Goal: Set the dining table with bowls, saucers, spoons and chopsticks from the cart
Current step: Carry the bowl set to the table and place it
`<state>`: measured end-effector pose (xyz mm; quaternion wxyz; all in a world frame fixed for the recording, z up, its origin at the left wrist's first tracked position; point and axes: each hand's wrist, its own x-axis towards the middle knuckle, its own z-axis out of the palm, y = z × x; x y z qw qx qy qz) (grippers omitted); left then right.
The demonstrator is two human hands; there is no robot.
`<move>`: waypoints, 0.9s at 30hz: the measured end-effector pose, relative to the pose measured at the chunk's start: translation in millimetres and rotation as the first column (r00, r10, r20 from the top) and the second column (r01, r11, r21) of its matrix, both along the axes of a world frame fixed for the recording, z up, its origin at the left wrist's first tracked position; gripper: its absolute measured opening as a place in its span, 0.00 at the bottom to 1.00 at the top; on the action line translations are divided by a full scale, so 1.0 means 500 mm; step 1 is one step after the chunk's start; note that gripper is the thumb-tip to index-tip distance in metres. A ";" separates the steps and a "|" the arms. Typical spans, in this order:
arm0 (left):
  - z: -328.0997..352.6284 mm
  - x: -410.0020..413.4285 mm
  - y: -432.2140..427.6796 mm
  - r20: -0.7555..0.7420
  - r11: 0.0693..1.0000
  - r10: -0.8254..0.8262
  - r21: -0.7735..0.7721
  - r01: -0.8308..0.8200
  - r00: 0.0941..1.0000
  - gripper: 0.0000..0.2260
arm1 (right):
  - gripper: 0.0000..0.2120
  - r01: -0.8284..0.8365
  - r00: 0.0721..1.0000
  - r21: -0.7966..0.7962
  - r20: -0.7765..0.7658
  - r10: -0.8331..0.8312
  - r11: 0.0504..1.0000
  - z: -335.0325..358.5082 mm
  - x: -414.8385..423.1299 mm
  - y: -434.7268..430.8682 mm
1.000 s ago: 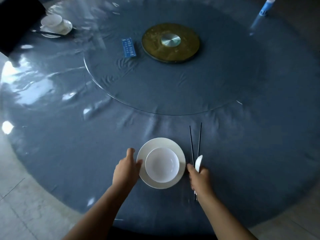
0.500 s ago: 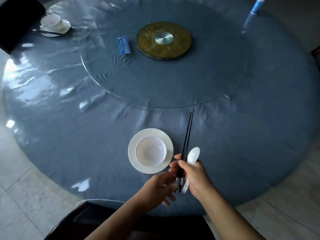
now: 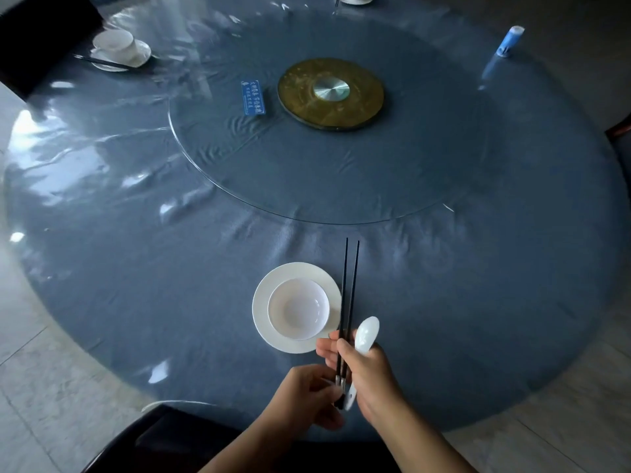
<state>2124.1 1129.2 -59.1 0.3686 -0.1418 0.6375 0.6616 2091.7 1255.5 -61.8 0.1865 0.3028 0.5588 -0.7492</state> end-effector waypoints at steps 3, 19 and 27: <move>-0.006 -0.002 -0.008 -0.017 0.999 -0.020 -0.040 0.020 1.000 0.05 | 0.08 -0.059 0.998 0.028 -0.009 0.059 0.998 0.001 0.000 -0.007; -0.028 -0.026 -0.018 -0.012 0.974 -0.179 -0.144 0.176 0.984 0.06 | 0.09 -0.156 0.979 0.202 -0.094 0.178 0.967 -0.029 -0.088 0.035; -0.062 -0.038 -0.013 -0.008 0.972 -0.165 -0.171 0.161 0.986 0.10 | 0.07 -0.253 0.965 0.322 0.013 0.263 0.912 -0.037 -0.276 0.067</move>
